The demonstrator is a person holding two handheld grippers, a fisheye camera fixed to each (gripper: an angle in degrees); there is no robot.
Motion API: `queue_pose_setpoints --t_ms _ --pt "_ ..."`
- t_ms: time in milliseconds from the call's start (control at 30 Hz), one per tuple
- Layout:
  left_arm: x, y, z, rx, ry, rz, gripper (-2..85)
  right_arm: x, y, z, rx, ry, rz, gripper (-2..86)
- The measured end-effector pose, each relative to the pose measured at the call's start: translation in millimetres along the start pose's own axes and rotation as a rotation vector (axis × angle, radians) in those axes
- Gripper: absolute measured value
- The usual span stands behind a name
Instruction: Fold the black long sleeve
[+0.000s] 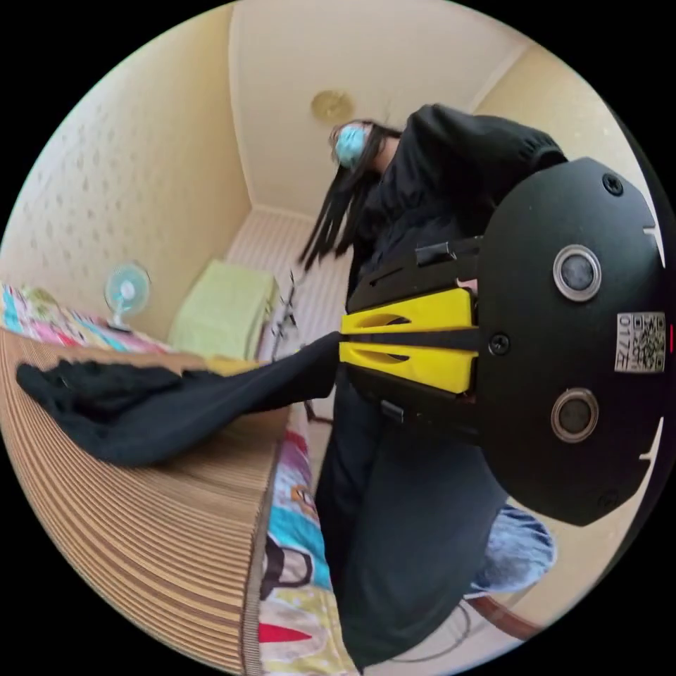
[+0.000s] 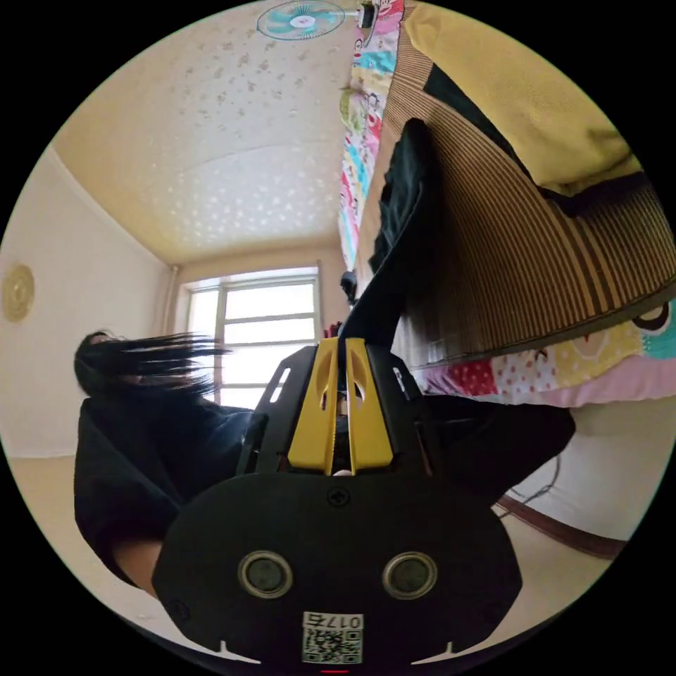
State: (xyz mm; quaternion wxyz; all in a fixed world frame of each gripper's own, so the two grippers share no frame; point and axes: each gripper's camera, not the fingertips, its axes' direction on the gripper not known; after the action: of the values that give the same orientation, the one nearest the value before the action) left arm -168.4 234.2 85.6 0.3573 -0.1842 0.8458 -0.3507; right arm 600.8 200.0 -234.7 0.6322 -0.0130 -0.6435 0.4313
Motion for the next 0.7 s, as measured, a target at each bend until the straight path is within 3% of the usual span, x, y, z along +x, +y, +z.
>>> queue_pose_setpoints --t_ms 133,300,400,567,700 --pt "45.2 8.1 1.4 0.122 0.182 0.172 0.0 -16.9 22.8 0.4 0.111 -0.235 -0.11 2.5" --pt "49.8 -83.1 12.5 0.203 0.217 0.227 -0.1 -9.2 -49.0 21.7 0.217 -0.148 -0.106 2.6" --pt "48.1 -182.6 12.5 0.261 0.206 0.24 0.1 1.5 -136.4 49.3 0.248 -0.121 -0.056 2.8" --pt "52.3 -316.6 -7.7 0.617 -0.005 0.09 3.9 5.8 -266.1 104.2 0.326 0.239 0.215 4.2" --pt "63.2 -347.2 3.7 0.654 -0.235 0.031 9.2 -11.3 -300.1 137.0 0.293 0.411 0.199 6.0"
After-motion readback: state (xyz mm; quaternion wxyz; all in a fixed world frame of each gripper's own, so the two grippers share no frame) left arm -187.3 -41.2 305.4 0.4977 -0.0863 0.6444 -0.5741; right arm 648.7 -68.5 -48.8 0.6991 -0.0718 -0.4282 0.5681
